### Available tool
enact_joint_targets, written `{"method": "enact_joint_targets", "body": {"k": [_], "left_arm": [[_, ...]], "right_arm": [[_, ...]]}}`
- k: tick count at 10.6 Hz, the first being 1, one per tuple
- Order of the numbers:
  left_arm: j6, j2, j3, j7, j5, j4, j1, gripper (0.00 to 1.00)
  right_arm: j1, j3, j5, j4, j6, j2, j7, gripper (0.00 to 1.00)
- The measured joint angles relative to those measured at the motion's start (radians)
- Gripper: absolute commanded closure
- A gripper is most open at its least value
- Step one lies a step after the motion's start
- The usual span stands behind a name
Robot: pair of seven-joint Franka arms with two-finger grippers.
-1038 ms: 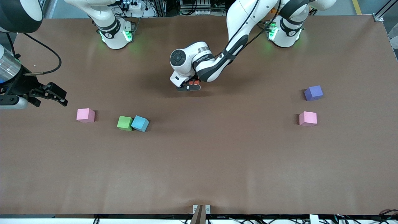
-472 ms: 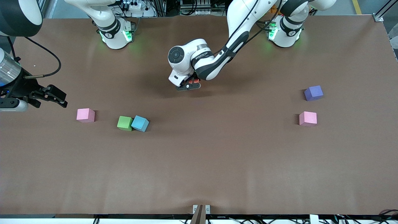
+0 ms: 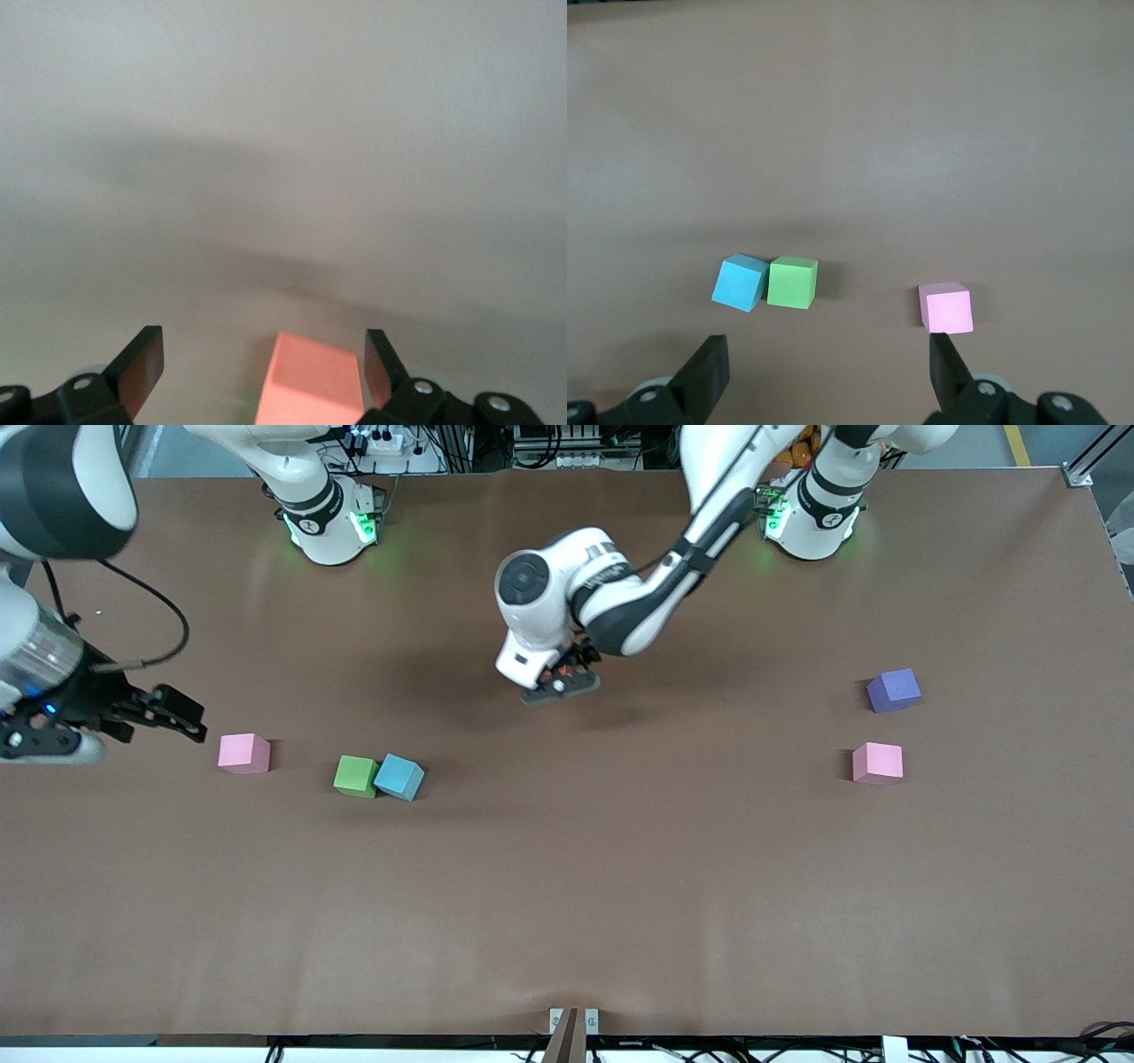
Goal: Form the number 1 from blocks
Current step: 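Grasp the pink cube with the right gripper while the left gripper grasps pink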
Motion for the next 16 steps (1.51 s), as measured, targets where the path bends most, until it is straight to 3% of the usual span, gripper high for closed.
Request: {"method": "enact_joint_targets", "body": {"k": [5,8,14,16], "left_arm": [[-0.018,-0.032,0.003,0.007,0.02,-0.012,0.241,0.0],[-0.019,-0.031,0.006,0.041,0.074,-0.072,0.365,0.0],[-0.003,-0.054,0.002,0.312,0.123,-0.2,0.612,0.0],[0.059,-0.103,0.002,0.433,0.131,-0.278,0.691,0.0]], "right_arm": [[-0.001,0.0,0.026,-0.002,0.013,0.111,0.075,0.0],[-0.003,-0.001,0.034,-0.034,0.038,0.142,0.079,0.0],[-0.014,-0.003,0.029,-0.276,0.313,0.113,-0.004,0.0],[-0.046,-0.006,0.028,-0.342,0.379,0.102,-0.15,0.0]]}}
